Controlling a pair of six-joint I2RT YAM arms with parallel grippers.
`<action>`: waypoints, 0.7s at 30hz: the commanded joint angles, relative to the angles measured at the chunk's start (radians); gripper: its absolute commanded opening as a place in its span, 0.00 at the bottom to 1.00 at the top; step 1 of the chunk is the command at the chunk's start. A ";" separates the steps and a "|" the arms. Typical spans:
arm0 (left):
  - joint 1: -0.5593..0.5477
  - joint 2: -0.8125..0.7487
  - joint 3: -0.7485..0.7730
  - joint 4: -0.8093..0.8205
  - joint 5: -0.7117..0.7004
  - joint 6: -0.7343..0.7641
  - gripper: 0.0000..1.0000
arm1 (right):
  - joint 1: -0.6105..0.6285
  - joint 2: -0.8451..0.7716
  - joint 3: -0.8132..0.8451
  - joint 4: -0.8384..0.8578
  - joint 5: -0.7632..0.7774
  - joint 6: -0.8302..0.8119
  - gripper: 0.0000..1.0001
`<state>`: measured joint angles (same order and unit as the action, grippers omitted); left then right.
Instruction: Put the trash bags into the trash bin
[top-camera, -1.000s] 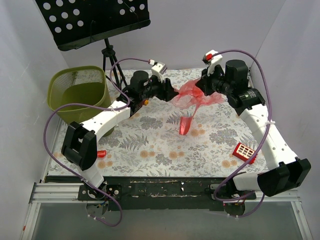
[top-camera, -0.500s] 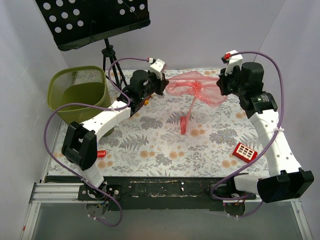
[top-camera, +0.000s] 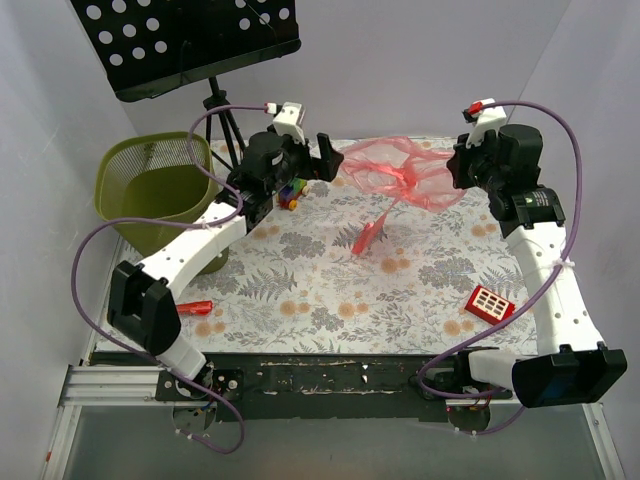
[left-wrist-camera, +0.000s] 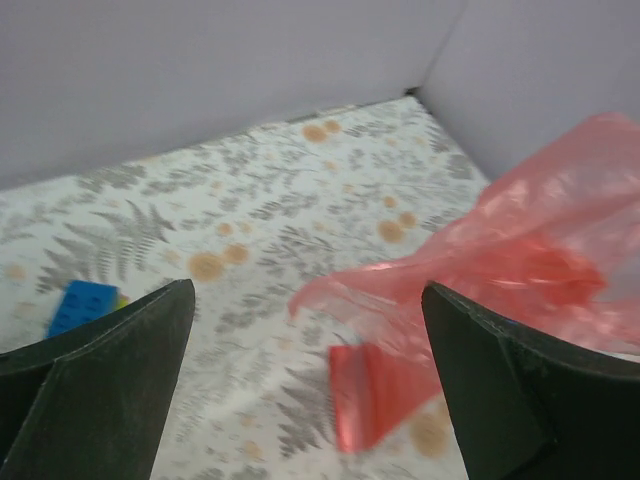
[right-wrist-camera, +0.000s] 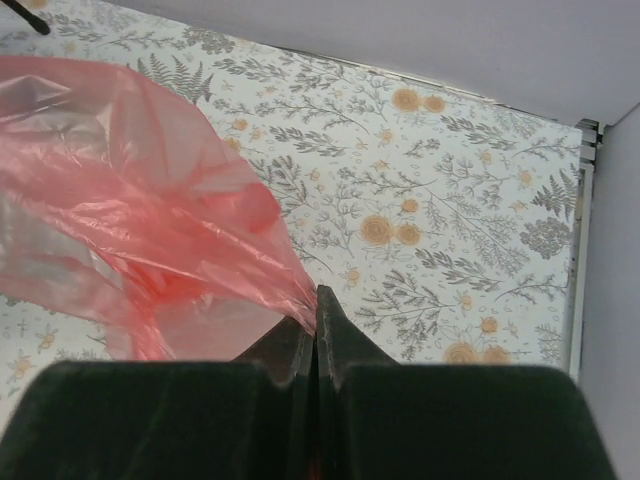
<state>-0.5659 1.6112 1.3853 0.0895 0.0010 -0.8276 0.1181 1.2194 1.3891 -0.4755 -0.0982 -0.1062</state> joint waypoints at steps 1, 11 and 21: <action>-0.006 -0.137 -0.051 -0.131 0.265 -0.393 0.98 | -0.005 -0.008 -0.001 0.034 -0.049 0.060 0.01; -0.054 -0.103 -0.296 0.177 0.554 -0.683 0.97 | -0.041 0.051 0.031 0.026 -0.035 0.152 0.01; -0.187 0.168 -0.240 0.541 0.394 -1.007 0.98 | -0.060 0.065 0.041 -0.006 -0.092 0.157 0.01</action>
<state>-0.7120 1.7302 1.0630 0.4736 0.4808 -1.6794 0.0593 1.3003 1.3933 -0.4797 -0.1448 0.0315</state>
